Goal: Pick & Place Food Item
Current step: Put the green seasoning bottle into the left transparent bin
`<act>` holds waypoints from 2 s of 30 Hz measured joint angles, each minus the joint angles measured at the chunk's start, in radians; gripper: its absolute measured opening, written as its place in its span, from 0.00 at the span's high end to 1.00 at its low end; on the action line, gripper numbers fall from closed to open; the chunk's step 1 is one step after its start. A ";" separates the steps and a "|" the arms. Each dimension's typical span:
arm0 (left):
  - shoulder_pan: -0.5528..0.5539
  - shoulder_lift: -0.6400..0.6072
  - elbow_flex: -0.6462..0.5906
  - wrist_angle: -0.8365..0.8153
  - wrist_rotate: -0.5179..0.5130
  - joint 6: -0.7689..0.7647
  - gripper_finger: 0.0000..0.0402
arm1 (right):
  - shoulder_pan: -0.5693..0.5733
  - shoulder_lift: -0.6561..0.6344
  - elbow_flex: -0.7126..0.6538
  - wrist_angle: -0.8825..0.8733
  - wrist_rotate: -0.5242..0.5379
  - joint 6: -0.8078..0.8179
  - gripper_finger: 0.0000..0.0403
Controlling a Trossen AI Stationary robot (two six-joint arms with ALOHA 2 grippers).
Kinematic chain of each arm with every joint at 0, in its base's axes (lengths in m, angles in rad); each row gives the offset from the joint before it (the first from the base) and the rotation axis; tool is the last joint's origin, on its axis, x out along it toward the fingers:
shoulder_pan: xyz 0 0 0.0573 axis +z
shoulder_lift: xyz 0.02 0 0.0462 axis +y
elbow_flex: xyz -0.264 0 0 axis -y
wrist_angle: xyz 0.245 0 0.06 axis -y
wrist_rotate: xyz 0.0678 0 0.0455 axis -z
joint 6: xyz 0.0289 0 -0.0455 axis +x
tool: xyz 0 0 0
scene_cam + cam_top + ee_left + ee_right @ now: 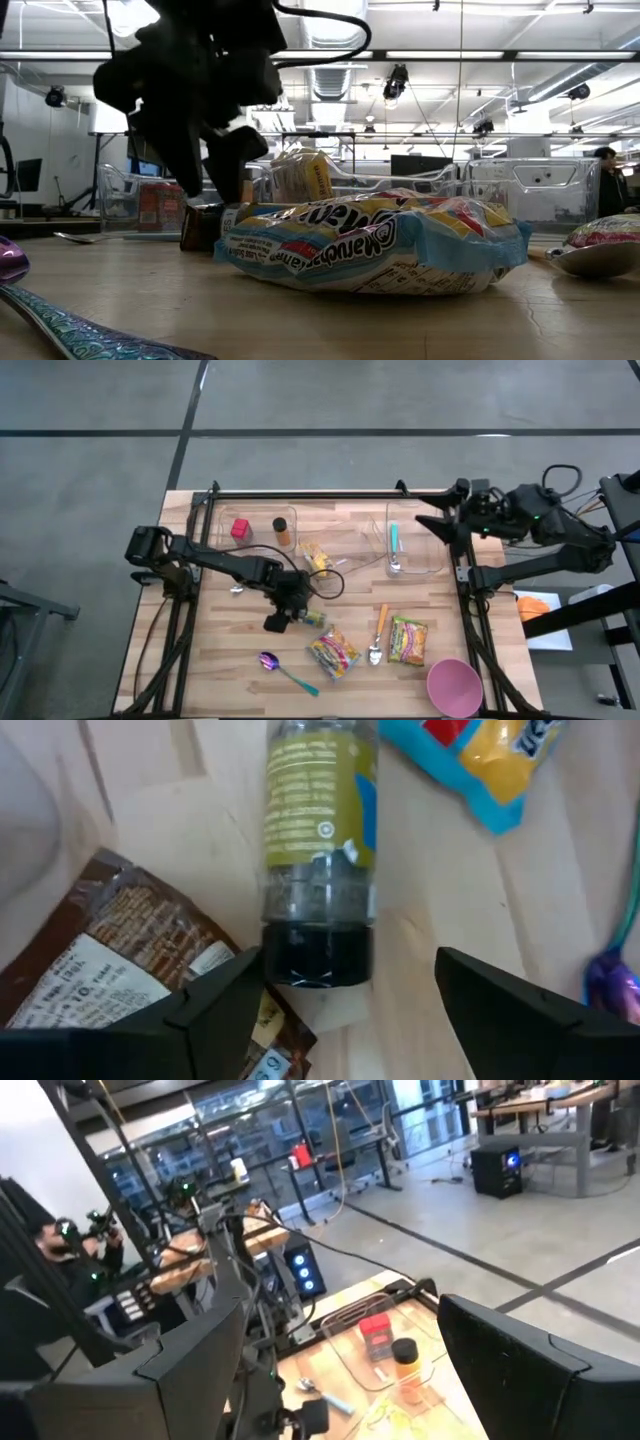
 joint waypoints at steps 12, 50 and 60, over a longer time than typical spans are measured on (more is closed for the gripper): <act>0.000 0.012 -0.016 0.085 -0.035 0.026 0.24 | 0.000 0.007 0.000 -0.078 -0.008 0.030 0.19; -0.027 0.009 -0.100 0.232 0.029 0.071 0.64 | 0.000 0.013 0.000 -0.042 -0.020 0.035 0.19; -0.028 0.011 -0.110 0.235 0.067 0.036 0.55 | 0.000 0.013 0.000 -0.041 -0.019 0.034 0.19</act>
